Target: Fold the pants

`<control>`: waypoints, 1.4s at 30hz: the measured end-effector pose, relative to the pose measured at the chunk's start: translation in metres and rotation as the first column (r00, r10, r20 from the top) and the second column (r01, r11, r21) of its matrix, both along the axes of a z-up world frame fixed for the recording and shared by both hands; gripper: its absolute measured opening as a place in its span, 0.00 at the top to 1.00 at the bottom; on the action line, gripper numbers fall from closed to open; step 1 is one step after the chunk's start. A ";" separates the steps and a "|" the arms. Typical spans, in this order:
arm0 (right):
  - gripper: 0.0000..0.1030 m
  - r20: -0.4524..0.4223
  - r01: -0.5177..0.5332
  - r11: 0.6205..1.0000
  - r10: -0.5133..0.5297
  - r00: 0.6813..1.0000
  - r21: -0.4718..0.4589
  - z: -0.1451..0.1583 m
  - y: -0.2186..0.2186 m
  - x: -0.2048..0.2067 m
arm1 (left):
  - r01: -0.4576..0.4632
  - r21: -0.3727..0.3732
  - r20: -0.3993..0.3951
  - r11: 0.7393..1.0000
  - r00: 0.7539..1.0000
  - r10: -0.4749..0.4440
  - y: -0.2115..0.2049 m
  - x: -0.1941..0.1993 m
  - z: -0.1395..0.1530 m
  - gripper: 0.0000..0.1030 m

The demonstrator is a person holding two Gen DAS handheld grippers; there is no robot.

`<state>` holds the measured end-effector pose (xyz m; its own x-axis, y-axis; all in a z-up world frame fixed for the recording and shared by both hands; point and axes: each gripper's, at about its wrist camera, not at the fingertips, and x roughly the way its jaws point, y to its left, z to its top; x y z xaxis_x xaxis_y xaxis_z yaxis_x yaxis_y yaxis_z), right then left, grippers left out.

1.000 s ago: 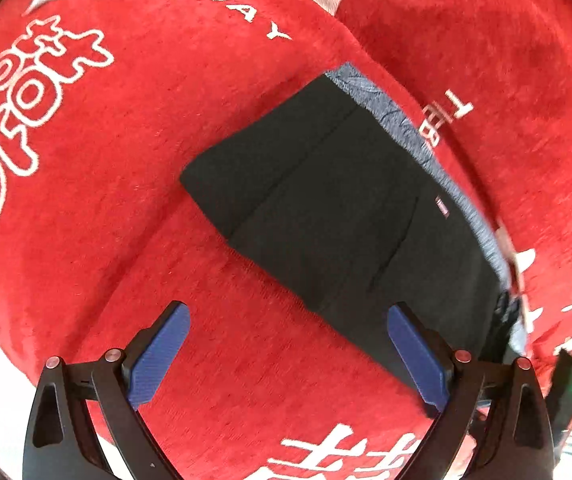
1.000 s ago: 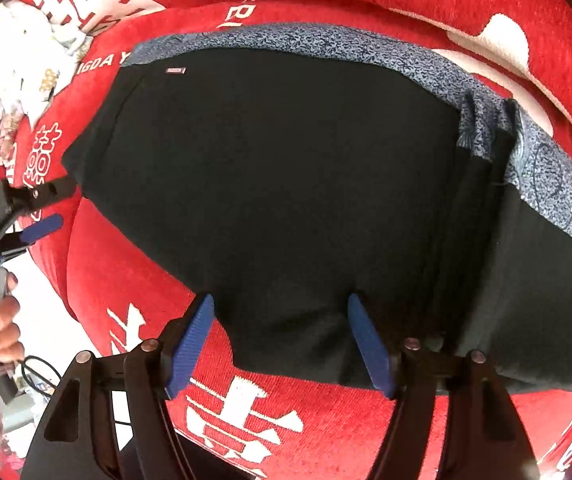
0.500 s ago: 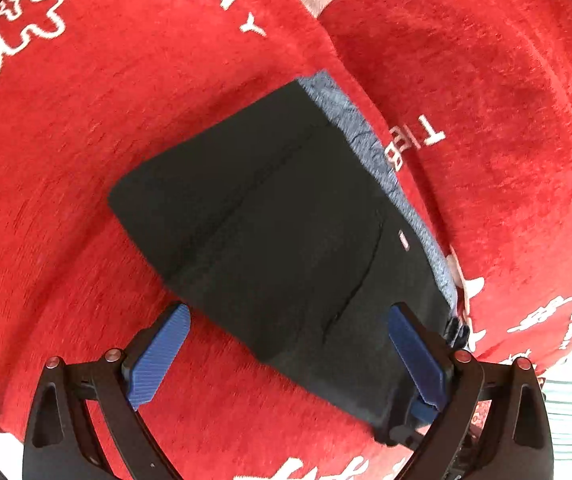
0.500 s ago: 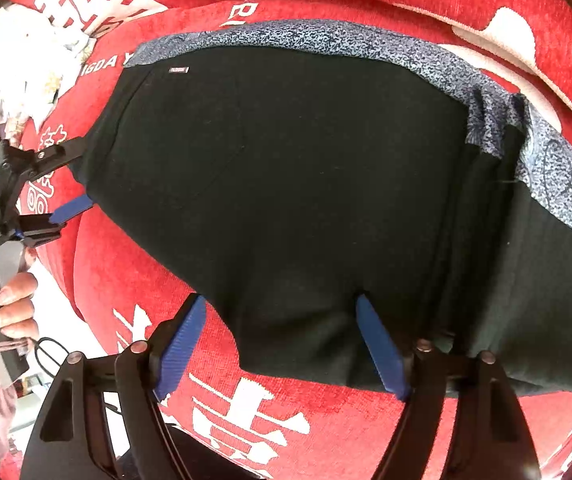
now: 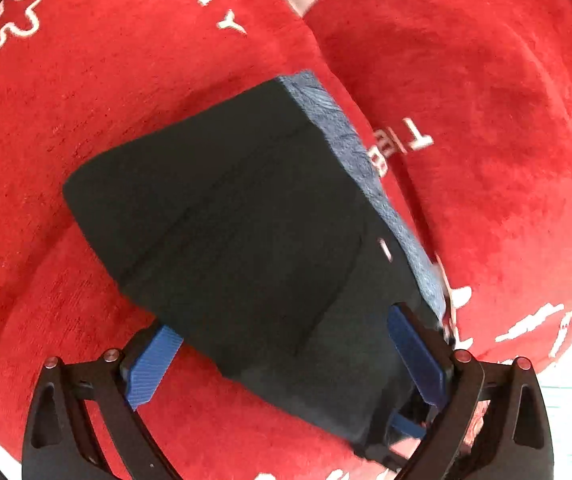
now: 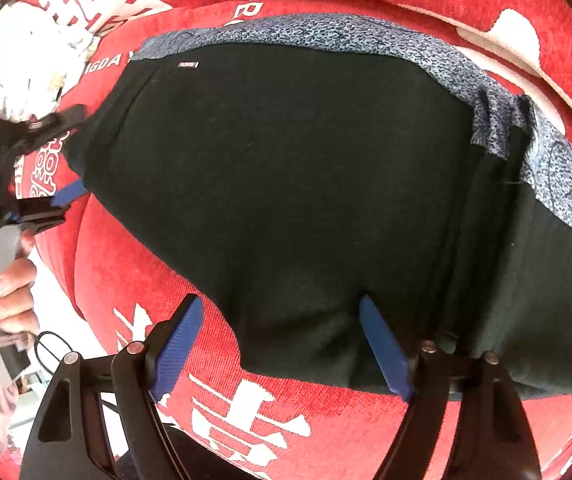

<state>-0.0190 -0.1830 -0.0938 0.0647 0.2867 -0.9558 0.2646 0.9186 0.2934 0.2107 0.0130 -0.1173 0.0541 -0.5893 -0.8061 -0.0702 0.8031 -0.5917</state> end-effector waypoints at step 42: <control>0.82 0.219 -0.171 0.850 0.068 0.973 0.497 0.103 -0.017 0.154 | 0.149 0.775 0.513 0.614 0.421 -0.749 -0.176 -0.143 0.159 0.66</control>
<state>0.1355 -0.2001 0.0088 0.1599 0.7469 -0.6455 0.0552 0.6461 0.7613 0.0679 -0.1626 0.0417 0.6562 -0.2013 -0.7272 0.6198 0.6935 0.3673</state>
